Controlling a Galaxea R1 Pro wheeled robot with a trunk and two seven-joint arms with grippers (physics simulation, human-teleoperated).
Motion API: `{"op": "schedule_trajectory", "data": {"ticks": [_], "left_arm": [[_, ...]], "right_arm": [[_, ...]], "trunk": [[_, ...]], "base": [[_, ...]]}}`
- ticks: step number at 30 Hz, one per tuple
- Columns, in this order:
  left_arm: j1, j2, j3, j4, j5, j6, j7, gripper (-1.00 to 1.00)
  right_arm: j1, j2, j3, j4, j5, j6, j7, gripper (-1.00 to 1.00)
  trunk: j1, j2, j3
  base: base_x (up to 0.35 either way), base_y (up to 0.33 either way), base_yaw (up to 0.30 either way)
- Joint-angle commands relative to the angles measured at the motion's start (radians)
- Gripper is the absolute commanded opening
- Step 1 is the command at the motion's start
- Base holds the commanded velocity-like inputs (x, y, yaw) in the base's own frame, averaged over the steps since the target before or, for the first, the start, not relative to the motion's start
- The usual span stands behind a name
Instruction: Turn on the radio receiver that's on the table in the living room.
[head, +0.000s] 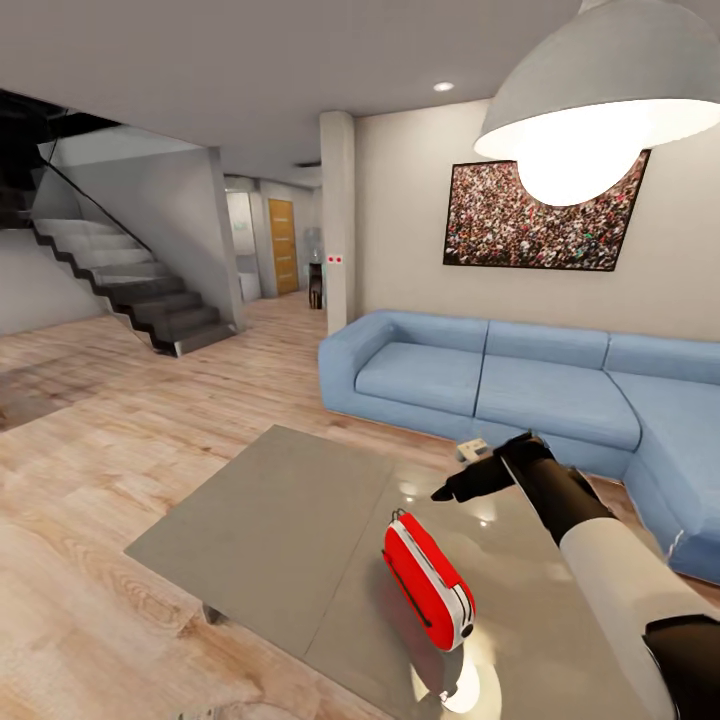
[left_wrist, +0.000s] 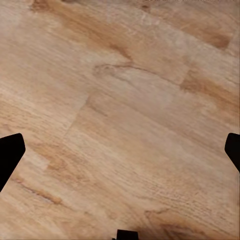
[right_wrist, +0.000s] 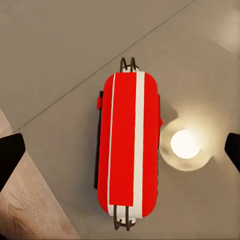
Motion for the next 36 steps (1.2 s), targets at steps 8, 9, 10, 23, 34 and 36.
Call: {"op": "schedule_trajectory", "data": {"ticks": [8, 9, 10, 23, 34, 36], "left_arm": [[0.0, -0.002, 0.0, 0.0, 0.003, -0.001, 0.0, 1.0], [0.0, -0.001, 0.0, 0.0, 0.003, -0.001, 0.0, 1.0], [0.0, -0.001, 0.0, 0.0, 0.003, -0.001, 0.0, 1.0], [0.0, -0.003, -0.002, 0.0, 0.003, -0.001, 0.0, 1.0], [0.0, -0.001, -0.002, 0.0, 0.003, -0.001, 0.0, 1.0], [0.0, -0.001, -0.002, 0.0, 0.003, -0.001, 0.0, 1.0]], "right_arm": [[0.0, 0.013, 0.001, 0.096, -0.002, -0.043, -0.111, 1.0], [0.0, 0.017, 0.001, 0.1, -0.002, -0.048, -0.115, 1.0], [0.0, 0.024, 0.001, 0.106, -0.002, -0.055, -0.119, 1.0], [0.001, 0.058, 0.002, 0.125, -0.003, -0.071, -0.128, 1.0], [0.001, 0.061, 0.002, 0.148, -0.001, -0.071, -0.132, 1.0], [0.001, 0.061, 0.002, 0.172, 0.001, -0.073, -0.144, 1.0]], "trunk": [[0.0, 0.0, 0.0], [0.0, 0.0, 0.0], [0.0, 0.0, 0.0], [0.004, -0.007, -0.003], [0.046, -0.084, -0.038], [0.054, -0.098, -0.044]], "base": [[0.0, 0.0, 0.0], [0.0, 0.0, 0.0], [0.0, 0.0, 0.0], [0.0, 0.0, 0.0], [0.0, 0.0, 0.0], [0.0, 0.0, 0.0]]}}
